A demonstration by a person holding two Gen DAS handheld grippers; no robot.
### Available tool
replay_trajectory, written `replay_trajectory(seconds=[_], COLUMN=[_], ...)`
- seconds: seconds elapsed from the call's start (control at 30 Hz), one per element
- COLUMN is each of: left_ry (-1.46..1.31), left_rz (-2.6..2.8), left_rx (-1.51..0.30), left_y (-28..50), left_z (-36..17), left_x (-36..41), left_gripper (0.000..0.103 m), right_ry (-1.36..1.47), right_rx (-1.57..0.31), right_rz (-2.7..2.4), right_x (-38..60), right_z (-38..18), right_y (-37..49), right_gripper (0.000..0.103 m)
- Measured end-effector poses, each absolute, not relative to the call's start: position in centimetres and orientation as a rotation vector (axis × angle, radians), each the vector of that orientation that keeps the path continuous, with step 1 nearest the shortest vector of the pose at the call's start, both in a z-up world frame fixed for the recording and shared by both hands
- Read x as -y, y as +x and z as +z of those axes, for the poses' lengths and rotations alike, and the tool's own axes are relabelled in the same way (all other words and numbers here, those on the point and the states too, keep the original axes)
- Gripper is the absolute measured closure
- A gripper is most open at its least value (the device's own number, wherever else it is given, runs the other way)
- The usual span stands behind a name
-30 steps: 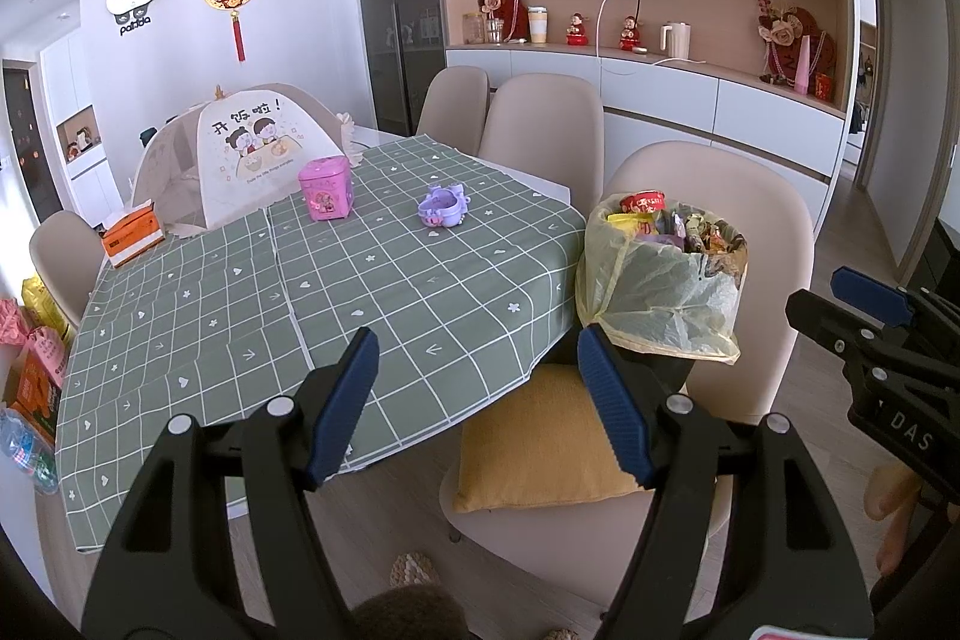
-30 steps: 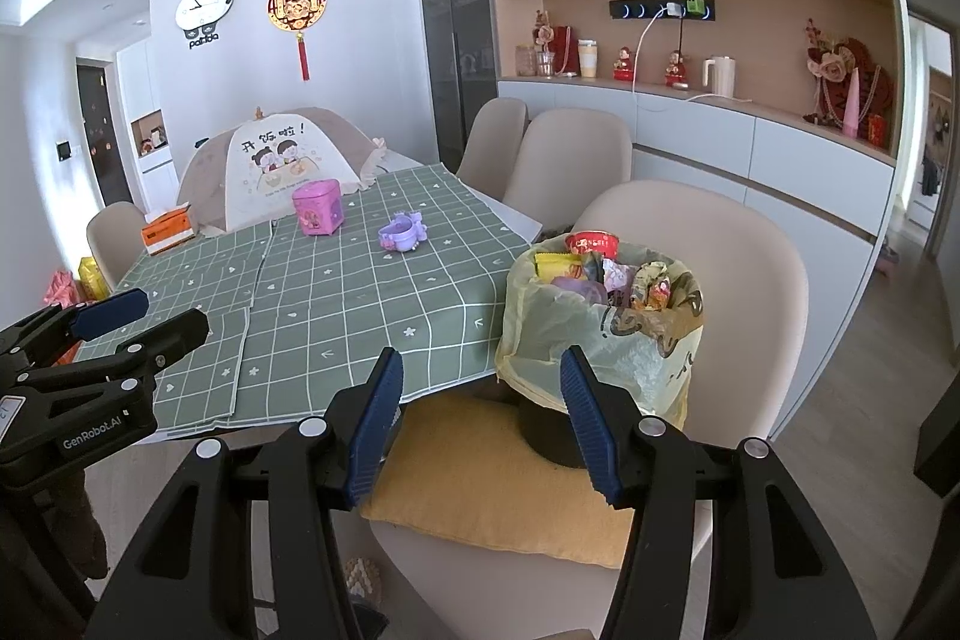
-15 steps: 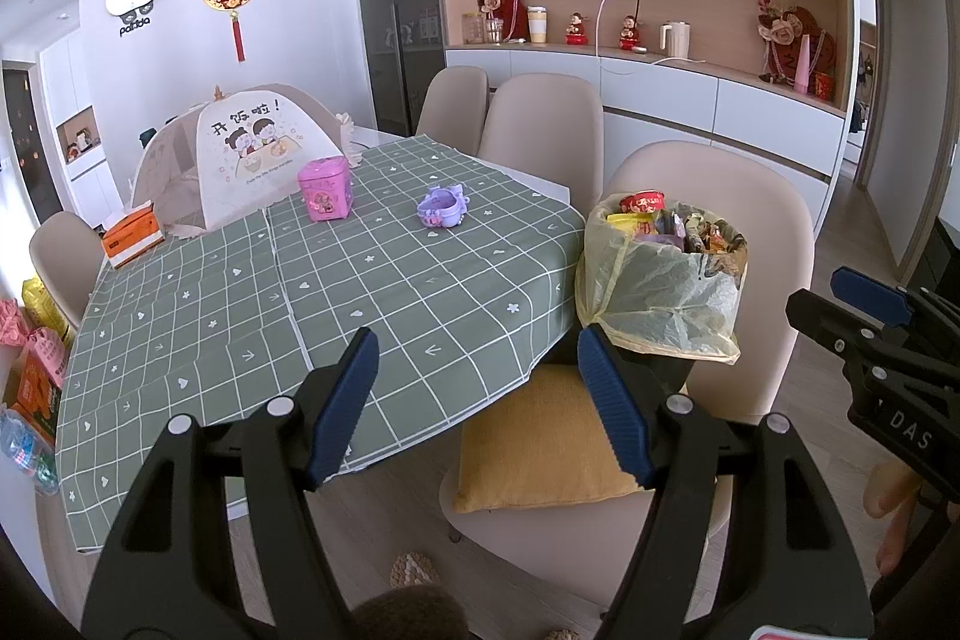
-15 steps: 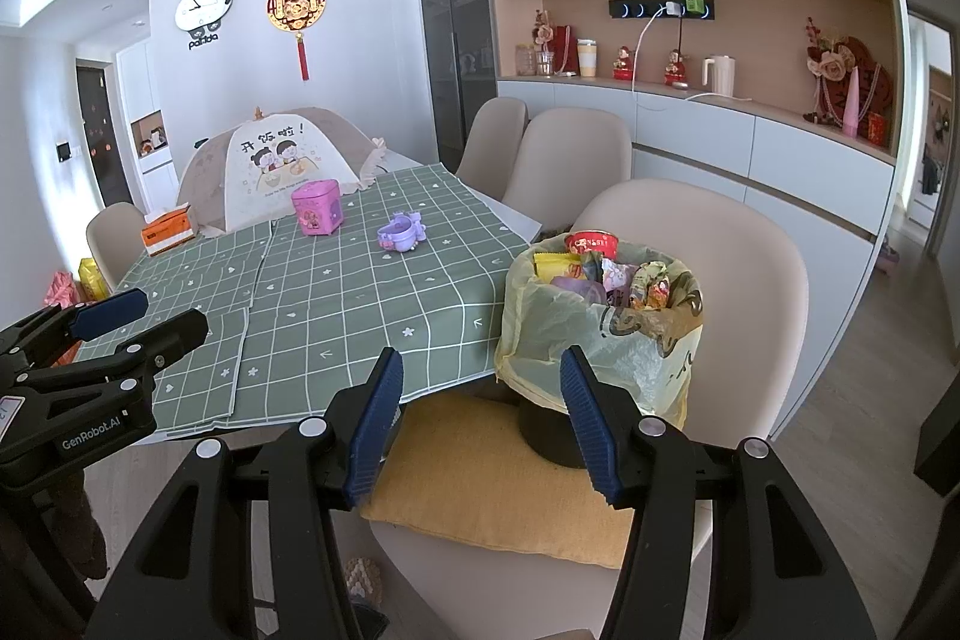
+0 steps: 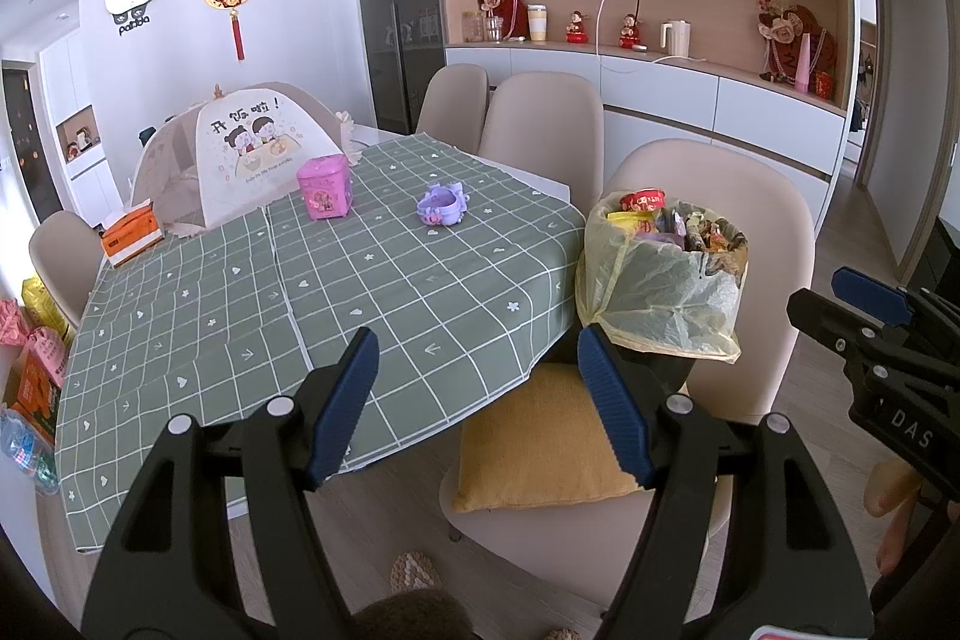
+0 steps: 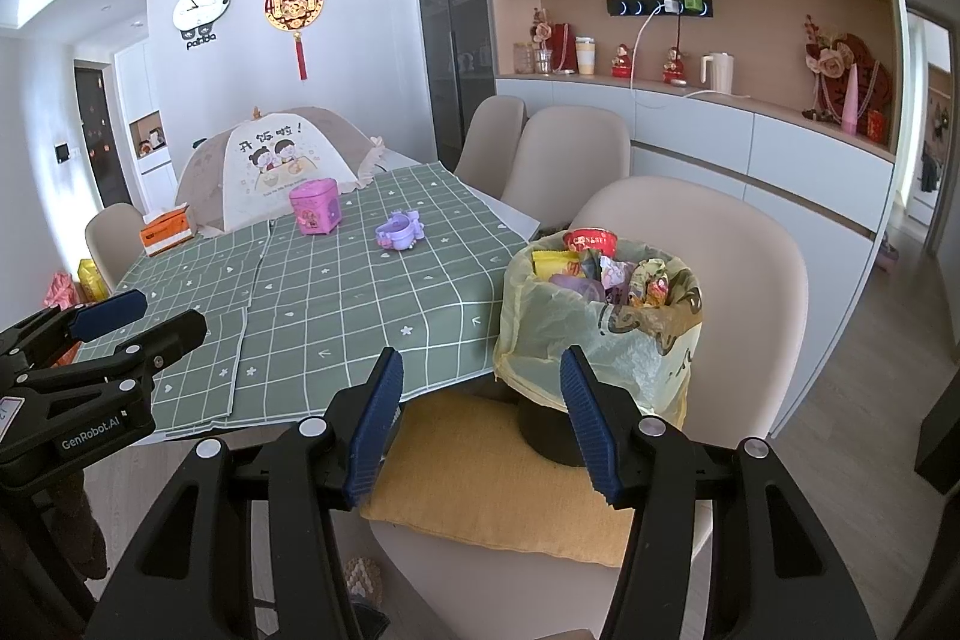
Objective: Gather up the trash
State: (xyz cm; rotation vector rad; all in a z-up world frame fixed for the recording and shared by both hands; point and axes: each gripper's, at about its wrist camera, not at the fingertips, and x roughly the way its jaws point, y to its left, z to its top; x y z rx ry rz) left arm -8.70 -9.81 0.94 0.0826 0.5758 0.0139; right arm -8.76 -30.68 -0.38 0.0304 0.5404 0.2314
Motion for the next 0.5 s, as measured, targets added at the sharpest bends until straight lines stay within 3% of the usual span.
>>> replay_trajectory(seconds=[0.5], left_ry=[0.045], left_rz=[0.030], left_rx=[-0.611], left_y=[-6.8], left_z=[-0.1], left_x=[8.3], left_gripper=[0.037], right_ry=[0.038], right_rx=[-0.569], right_rz=[0.232], right_x=[30.5], right_z=[-1.5], right_y=[-7.8], right_gripper=[0.051])
